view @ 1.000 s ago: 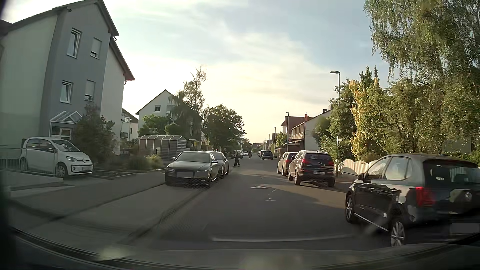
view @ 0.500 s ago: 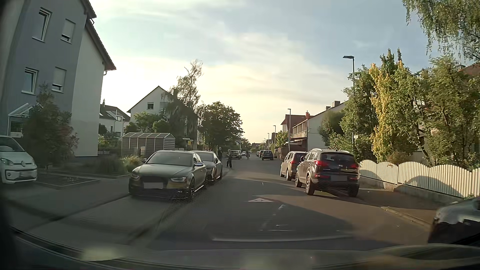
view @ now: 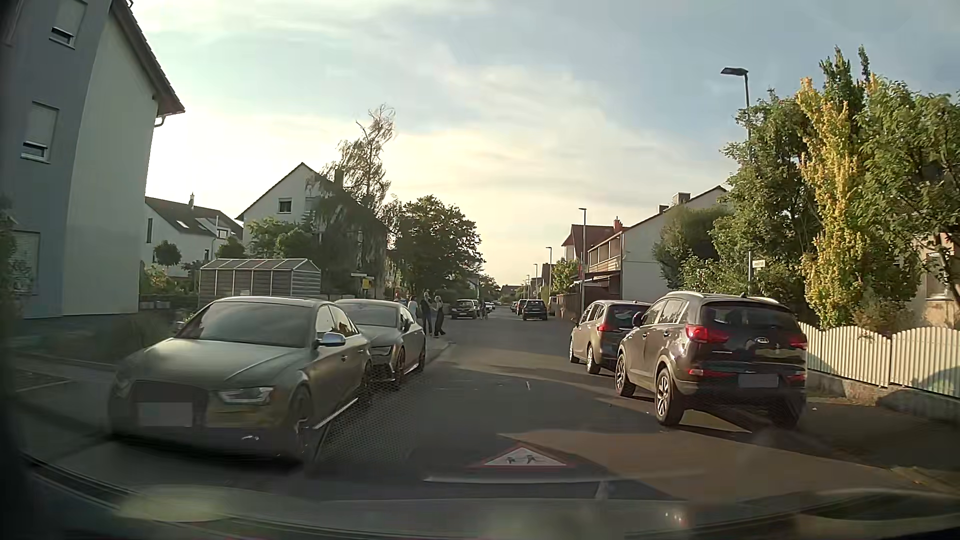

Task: Follow the waypoints while adhering to traffic rules and regulations

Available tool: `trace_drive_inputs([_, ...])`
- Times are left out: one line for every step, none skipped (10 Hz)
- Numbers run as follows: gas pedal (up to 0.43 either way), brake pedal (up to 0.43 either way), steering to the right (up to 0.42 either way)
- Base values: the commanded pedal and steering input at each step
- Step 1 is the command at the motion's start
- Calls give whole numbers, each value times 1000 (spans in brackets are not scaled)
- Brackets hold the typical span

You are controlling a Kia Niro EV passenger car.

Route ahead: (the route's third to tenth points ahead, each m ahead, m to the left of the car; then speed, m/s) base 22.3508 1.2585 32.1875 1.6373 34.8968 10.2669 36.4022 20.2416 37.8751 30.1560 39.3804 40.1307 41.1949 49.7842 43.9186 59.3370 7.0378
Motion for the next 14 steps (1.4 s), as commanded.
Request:
trace_drive_inputs([0, 189, 5])
trace_drive_inputs([0, 195, 5])
trace_drive_inputs([0, 207, 5])
trace_drive_inputs([0, 207, 5])
trace_drive_inputs([0, 220, 5])
trace_drive_inputs([0, 226, 3])
trace_drive_inputs([0, 226, 3])
trace_drive_inputs([0, 232, 1])
trace_drive_inputs([0, 238, -2])
trace_drive_inputs([0, 244, -3])
trace_drive_inputs([0, 238, -4])
trace_drive_inputs([0, 244, -5])
trace_drive_inputs([0, 250, -5])
trace_drive_inputs([0, 250, -5])
